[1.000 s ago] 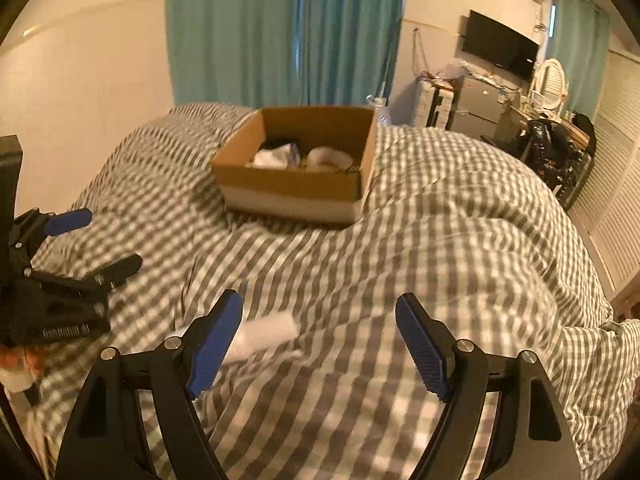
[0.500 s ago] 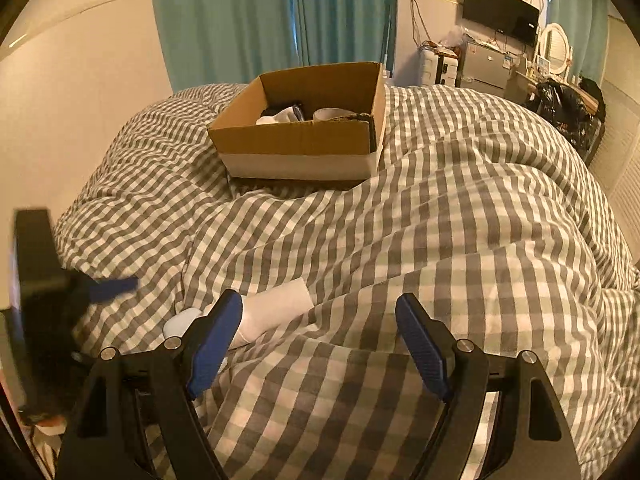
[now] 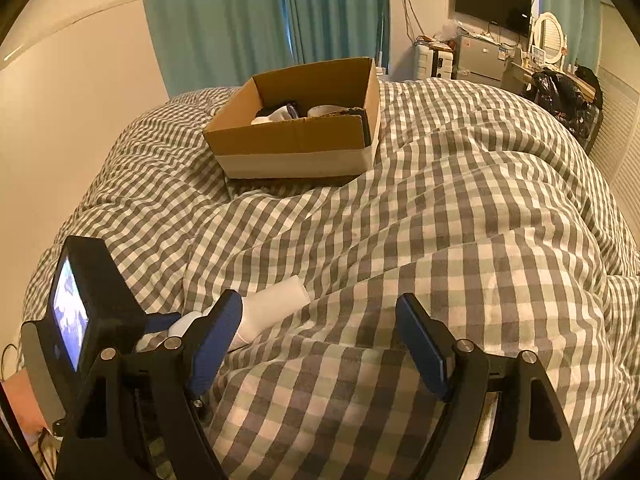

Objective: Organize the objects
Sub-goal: 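Grasp the white earbud case with the left gripper while the right gripper approaches the white plug adapter, then grasp the white plug adapter with the right gripper and lift it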

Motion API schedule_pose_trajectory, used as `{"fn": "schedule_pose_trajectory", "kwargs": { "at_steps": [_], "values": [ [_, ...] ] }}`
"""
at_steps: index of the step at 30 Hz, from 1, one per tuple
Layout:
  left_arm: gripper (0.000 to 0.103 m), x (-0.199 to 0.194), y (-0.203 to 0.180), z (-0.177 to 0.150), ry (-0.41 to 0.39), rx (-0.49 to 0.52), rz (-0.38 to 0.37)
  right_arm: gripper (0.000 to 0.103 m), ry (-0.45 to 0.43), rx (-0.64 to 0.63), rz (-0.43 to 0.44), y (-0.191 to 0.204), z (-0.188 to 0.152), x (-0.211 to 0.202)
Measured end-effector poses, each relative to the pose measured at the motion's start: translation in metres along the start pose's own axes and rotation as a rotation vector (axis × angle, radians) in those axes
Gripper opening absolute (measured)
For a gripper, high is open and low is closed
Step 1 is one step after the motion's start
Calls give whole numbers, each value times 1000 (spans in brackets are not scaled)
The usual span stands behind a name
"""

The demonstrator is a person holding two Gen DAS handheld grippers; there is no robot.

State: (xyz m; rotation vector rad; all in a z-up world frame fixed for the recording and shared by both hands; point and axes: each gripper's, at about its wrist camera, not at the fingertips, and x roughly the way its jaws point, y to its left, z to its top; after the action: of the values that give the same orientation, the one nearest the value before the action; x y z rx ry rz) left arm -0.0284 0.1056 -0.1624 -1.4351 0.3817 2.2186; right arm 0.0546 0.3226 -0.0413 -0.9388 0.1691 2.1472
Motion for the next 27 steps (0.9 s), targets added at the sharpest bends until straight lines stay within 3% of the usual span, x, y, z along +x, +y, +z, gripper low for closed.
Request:
{"fn": "schedule_pose_trajectory", "kwargs": {
  "at_steps": [5,10,14,20,25,27],
  "values": [
    [51,-24,11,-6,-92,-67,8,79,-3,2,-5,1,-1,-2],
    [51,-64,44,-12,-201,-204,-23,79,15,-38,-8,11,1,1],
    [51,-94,68,-10,-273,-251,40,79,73,-108,35,33,3,11],
    [51,-105,101,-13,-308,-311,94,82,206,-164,17,58,5,50],
    [51,-101,112,-20,-310,-332,113,82,311,-109,-4,59,6,73],
    [51,-99,113,-21,-309,-342,99,82,353,-65,43,62,9,85]
  ]
}}
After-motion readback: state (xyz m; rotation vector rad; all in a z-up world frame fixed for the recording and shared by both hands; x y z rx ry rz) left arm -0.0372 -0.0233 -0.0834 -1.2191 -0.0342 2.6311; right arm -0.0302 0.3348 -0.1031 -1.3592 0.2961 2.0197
